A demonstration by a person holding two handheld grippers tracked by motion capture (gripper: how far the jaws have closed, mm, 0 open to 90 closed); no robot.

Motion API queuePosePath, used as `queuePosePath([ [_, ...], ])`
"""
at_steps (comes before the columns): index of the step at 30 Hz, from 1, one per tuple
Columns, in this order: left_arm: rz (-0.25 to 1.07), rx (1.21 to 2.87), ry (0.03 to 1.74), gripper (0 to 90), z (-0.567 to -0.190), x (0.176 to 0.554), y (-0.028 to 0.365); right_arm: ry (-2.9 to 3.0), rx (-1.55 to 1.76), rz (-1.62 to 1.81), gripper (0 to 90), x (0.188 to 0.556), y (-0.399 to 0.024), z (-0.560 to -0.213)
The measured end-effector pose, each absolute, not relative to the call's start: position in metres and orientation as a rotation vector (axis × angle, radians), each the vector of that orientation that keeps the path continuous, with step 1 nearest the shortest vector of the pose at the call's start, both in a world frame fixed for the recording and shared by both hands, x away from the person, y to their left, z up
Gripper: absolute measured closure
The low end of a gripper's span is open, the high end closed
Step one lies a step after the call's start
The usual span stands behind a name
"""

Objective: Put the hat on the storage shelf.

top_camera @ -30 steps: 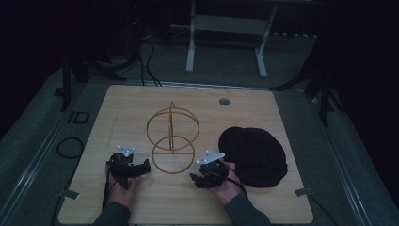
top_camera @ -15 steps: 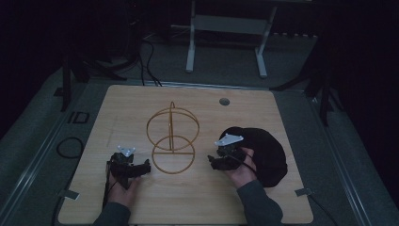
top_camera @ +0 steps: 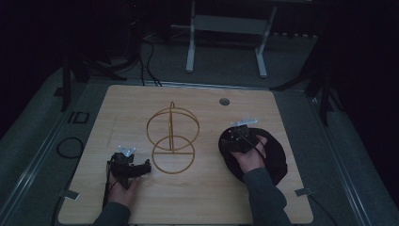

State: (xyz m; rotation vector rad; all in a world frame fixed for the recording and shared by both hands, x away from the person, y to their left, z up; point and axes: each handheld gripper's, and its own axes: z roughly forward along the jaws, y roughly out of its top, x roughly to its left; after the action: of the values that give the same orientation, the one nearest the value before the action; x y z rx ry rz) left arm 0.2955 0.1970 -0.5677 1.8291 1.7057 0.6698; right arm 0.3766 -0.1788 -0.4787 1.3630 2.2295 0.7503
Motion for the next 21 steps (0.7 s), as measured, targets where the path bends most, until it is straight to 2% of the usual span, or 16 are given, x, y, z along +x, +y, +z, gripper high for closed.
queuePosePath([
  [8, 0.671, 1.829, 1.703, 1.2, -0.568, 0.296, 0.197, 2.192, 1.638, 0.753, 20.0, 0.403, -0.19, -0.494],
  [14, 0.669, 1.83, 1.7, 1.2, -0.568, 0.296, 0.196, 2.178, 1.771, 0.748, 21.9, 0.413, -0.191, -0.497],
  [18, 0.668, 1.83, 1.699, 1.2, -0.568, 0.296, 0.196, 2.2, 1.782, 0.722, 27.0, 0.417, -0.191, -0.501],
  [21, 0.668, 1.832, 1.698, 1.2, -0.568, 0.296, 0.196, 2.22, 1.771, 0.718, 34.3, 0.418, -0.191, -0.501],
])
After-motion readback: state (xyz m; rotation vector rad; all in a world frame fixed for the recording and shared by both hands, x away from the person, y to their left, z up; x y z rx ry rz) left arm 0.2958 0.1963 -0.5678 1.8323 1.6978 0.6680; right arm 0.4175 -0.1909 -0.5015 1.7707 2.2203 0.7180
